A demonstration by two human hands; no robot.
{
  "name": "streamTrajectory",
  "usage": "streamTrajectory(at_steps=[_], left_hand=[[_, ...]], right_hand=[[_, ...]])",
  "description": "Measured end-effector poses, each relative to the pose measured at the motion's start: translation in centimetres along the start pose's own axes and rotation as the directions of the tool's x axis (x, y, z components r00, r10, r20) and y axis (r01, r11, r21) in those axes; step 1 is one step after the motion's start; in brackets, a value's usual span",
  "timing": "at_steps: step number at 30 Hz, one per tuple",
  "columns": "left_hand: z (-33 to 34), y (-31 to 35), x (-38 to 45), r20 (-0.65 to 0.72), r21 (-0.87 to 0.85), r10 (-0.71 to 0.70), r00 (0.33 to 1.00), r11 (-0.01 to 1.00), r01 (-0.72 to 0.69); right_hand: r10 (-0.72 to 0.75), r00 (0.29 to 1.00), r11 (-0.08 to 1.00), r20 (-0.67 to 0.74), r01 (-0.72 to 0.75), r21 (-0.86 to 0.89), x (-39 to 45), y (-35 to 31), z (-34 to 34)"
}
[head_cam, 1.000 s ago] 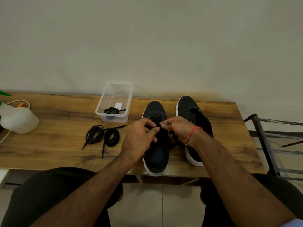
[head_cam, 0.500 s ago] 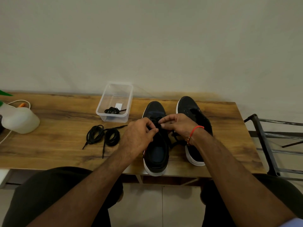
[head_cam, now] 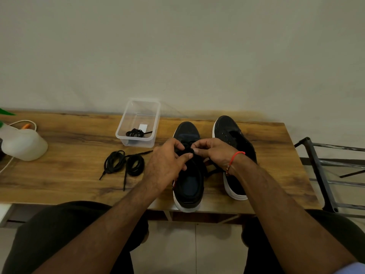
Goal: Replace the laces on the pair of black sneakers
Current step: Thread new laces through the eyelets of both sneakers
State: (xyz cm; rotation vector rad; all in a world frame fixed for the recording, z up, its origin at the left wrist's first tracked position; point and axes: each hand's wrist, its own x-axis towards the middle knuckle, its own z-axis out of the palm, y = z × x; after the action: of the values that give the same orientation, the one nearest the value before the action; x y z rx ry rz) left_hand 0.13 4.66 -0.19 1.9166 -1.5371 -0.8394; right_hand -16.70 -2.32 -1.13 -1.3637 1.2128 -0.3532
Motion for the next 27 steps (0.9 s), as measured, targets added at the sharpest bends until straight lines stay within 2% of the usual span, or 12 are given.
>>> streamTrajectory(at_steps=[4,9,10,12,14,16,18,20,22,25,27], left_hand=[[-0.2,0.3,0.1,0.008,-0.020,0.007,1.000,1.000,-0.007],[-3.2,1.0,0.3,-0.013,0.009,-0.001,1.000,1.000,0.002],[-4.3,1.1,0.1,0.009,-0.023,-0.015,1.000,1.000,0.015],[-6.4,1.3,-0.6,0.110,-0.222,-0.039,0.993,0.973,0.063],[-8.4,1.7,-1.6,0.183,-0.528,-0.019,0.983,0.842,0.115],[-9.2,2.3,-2.6,0.145,-0.764,-0.004,0.989,0.635,0.114],[-9.4,2.8,-3.4,0.055,-0.881,-0.050,0.997,0.467,0.072],[-9.3,3.3,-4.0,-0.022,-0.915,-0.143,0.990,0.402,0.037],[-9.0,3.6,-4.4,-0.021,-0.870,-0.233,0.972,0.483,0.097],[-7.3,3.5,-5.0,0.216,-0.634,-0.237,0.947,0.704,0.321],[-5.3,3.0,-5.1,0.332,-0.519,-0.220,0.917,0.770,0.372]], right_hand=[[-0.013,0.999,1.000,-0.044,0.014,0.006,0.2,0.1,0.1],[-0.003,0.996,0.998,-0.093,-0.003,-0.065,0.1,-0.5,-1.1],[-0.004,0.995,0.998,-0.098,-0.002,-0.059,0.1,-0.7,-1.4],[-0.029,0.995,0.997,-0.097,0.022,-0.078,-0.2,-1.1,-1.9],[-0.063,0.994,0.990,-0.090,0.051,-0.130,-0.7,-1.4,-2.2],[-0.099,0.992,0.978,-0.083,0.082,-0.190,-1.2,-1.6,-2.4],[-0.135,0.987,0.962,-0.089,0.109,-0.250,-1.7,-1.7,-2.6],[-0.170,0.981,0.943,-0.095,0.134,-0.305,-2.1,-1.8,-2.6],[-0.186,0.978,0.930,-0.098,0.143,-0.338,-2.3,-1.8,-2.3],[-0.174,0.981,0.915,-0.087,0.128,-0.384,-2.2,-1.6,-1.7],[-0.160,0.984,0.900,-0.082,0.111,-0.422,-2.1,-1.3,-1.3]])
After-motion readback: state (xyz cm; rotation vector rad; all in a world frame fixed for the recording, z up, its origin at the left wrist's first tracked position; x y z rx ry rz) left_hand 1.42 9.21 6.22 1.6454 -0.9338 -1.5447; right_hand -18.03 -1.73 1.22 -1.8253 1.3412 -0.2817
